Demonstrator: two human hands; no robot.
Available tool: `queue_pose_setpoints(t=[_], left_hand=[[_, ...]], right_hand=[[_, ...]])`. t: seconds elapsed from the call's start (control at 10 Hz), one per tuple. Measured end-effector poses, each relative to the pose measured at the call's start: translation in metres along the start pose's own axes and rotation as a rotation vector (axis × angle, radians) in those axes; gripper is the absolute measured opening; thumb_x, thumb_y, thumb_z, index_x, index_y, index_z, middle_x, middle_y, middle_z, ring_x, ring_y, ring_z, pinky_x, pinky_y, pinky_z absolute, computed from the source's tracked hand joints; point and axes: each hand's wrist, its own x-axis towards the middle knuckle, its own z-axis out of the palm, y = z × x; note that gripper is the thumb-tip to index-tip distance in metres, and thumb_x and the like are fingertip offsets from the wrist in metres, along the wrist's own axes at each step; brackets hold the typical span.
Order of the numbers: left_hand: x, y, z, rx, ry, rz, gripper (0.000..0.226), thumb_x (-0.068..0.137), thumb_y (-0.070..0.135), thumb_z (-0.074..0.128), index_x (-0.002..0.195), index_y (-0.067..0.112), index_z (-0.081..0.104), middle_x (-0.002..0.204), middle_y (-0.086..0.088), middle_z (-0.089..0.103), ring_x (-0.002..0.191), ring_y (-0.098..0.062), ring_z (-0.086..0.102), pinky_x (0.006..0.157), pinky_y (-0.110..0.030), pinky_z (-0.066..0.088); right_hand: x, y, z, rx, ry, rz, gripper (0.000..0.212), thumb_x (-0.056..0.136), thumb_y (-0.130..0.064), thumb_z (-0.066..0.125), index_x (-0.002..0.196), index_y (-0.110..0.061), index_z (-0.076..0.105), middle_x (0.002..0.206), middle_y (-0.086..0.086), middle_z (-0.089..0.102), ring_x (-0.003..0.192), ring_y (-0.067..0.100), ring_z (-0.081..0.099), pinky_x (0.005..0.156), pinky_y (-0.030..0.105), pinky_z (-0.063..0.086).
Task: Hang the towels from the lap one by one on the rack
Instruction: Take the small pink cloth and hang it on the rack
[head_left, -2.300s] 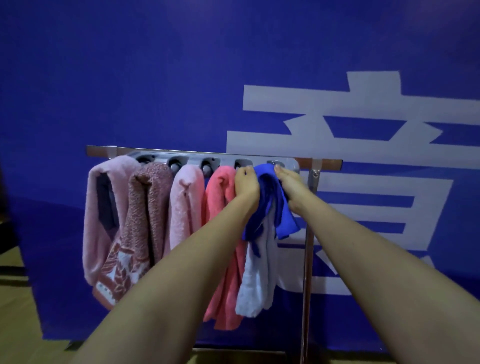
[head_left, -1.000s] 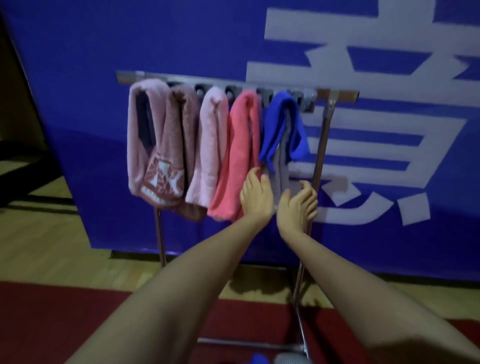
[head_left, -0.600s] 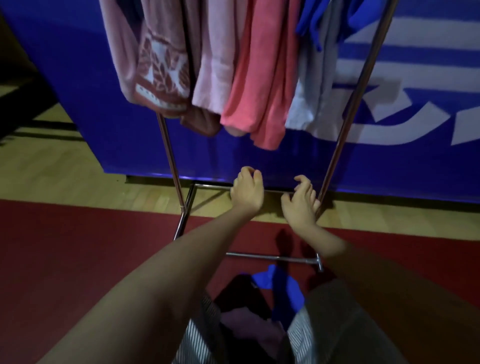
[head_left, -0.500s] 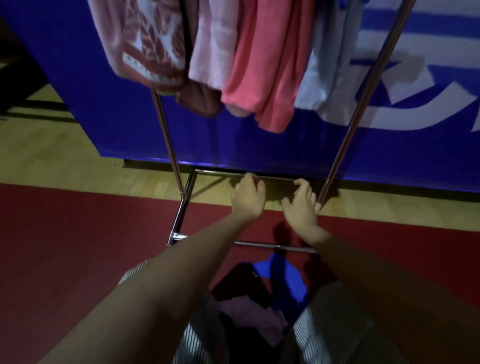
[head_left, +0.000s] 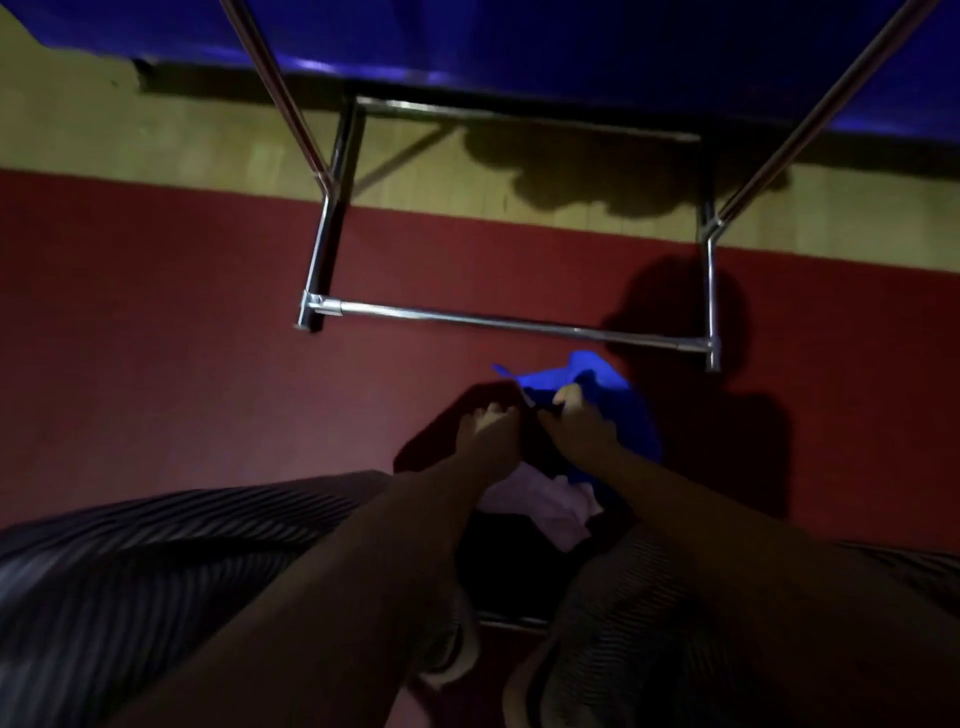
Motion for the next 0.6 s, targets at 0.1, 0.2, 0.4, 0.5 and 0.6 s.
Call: queue_pose_setpoints(t=[0.1, 0.2, 0.4, 0.5, 0.6], left_hand=[[0.018, -0.021, 0.032, -0.031, -0.054, -0.192, 0.045, 0.093, 0.019, 0.043, 0.135, 0.006, 0.038, 0.136, -0.020, 0.044, 0.125, -0.035, 0.045, 0.103, -0.043, 0.038], [0.035, -0.032, 0.059, -0.085, -0.157, -0.348, 0.051, 0.095, 0.026, 0.043, 0.140, 0.006, 0.031, 0.142, -0.021, 0.038, 0.130, -0.036, 0.039, 0.107, -0.046, 0.032], [0.050, -0.039, 0.091, -0.022, -0.132, -0.305, 0.037, 0.098, 0.009, 0.034, 0.132, -0.005, 0.036, 0.139, -0.023, 0.041, 0.130, -0.036, 0.040, 0.110, -0.036, 0.026], [0.056, -0.035, 0.089, -0.154, -0.058, -0.339, 0.037, 0.096, 0.012, 0.040, 0.129, -0.006, 0.040, 0.134, -0.021, 0.047, 0.125, -0.031, 0.045, 0.101, -0.030, 0.029], [0.059, -0.034, 0.079, -0.289, -0.036, -0.372, 0.038, 0.092, 0.015, 0.051, 0.125, -0.002, 0.047, 0.132, -0.019, 0.048, 0.122, -0.032, 0.047, 0.099, -0.031, 0.034]], right_hand=[[0.009, 0.031, 0.025, -0.074, -0.119, 0.017, 0.034, 0.095, -0.030, 0.047, 0.118, -0.006, 0.040, 0.123, 0.012, 0.053, 0.113, 0.028, 0.051, 0.088, 0.033, 0.034], [0.023, 0.045, 0.037, -0.031, -0.170, 0.037, 0.034, 0.095, -0.027, 0.048, 0.119, -0.004, 0.039, 0.118, 0.014, 0.054, 0.110, 0.031, 0.053, 0.094, 0.040, 0.040], [0.040, 0.052, 0.049, 0.122, -0.233, 0.037, 0.026, 0.094, -0.021, 0.049, 0.115, -0.007, 0.041, 0.099, 0.009, 0.050, 0.092, 0.021, 0.049, 0.091, 0.042, 0.043], [0.041, 0.049, 0.053, 0.114, -0.277, 0.033, 0.034, 0.092, -0.025, 0.051, 0.119, -0.005, 0.042, 0.101, 0.009, 0.051, 0.093, 0.021, 0.049, 0.090, 0.039, 0.043], [0.043, 0.047, 0.057, 0.083, -0.294, 0.039, 0.032, 0.092, -0.024, 0.051, 0.119, -0.006, 0.044, 0.108, 0.011, 0.052, 0.097, 0.021, 0.049, 0.093, 0.039, 0.044]])
